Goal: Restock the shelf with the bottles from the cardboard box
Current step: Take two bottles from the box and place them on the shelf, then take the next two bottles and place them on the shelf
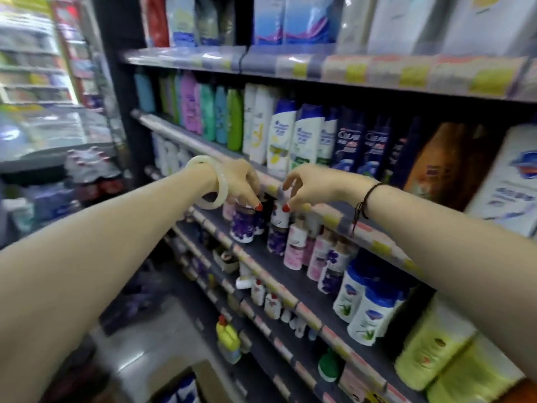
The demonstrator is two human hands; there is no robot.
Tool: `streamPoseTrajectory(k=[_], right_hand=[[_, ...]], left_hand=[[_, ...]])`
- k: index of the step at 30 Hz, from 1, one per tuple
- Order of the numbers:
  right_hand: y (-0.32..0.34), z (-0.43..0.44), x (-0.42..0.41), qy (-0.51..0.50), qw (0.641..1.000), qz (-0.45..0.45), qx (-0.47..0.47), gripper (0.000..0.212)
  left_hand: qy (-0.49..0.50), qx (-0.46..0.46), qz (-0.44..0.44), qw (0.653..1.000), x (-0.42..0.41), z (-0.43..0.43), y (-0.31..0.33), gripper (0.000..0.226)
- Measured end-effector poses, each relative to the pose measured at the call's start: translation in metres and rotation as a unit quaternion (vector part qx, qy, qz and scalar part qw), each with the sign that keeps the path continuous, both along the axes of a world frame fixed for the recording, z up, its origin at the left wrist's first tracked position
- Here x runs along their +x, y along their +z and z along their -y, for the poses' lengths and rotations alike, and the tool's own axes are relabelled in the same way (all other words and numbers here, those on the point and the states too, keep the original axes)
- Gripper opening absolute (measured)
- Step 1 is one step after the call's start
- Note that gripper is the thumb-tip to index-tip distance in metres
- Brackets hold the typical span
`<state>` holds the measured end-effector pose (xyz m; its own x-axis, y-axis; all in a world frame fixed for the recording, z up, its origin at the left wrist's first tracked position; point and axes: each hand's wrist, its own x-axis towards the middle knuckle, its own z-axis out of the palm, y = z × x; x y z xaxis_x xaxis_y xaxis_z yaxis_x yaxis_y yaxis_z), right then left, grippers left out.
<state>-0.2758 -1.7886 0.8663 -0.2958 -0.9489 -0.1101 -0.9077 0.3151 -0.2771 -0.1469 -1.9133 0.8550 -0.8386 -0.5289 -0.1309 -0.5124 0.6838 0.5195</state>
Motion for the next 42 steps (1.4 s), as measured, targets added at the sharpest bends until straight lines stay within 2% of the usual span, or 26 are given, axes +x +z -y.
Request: streamPoseTrajectory(k=[5,9,16,25,33,42], right_hand=[[-0.033,0.047,0.023,0.094,0.995,0.003,0.022,0.057],[-0.074,0.08,0.048,0.169,0.984,0.013,0.053,0.057],[-0.181,0.125,0.089,0.218,0.961,0.062,0.158,0.057],[-0.333,0.159,0.11,0.199,0.943,0.112,0.241,0.065],[-0.483,0.175,0.127,0.218,0.915,0.12,0.317,0.063],[-0.682,0.195,0.125,0.235,0.886,0.134,0.378,0.063]], left_hand=[[0.099,-0.005,0.018,0.995,0.036,0.016,-0.035,0.035],[0.171,0.026,0.062,0.983,0.073,0.025,-0.078,0.036],[0.267,0.081,0.118,0.953,0.132,0.046,-0.182,0.043],[0.27,0.159,0.168,0.935,0.163,0.066,-0.326,0.059],[0.294,0.236,0.213,0.901,0.174,0.07,-0.486,0.053],[0.335,0.295,0.202,0.872,0.173,0.077,-0.68,0.052]])
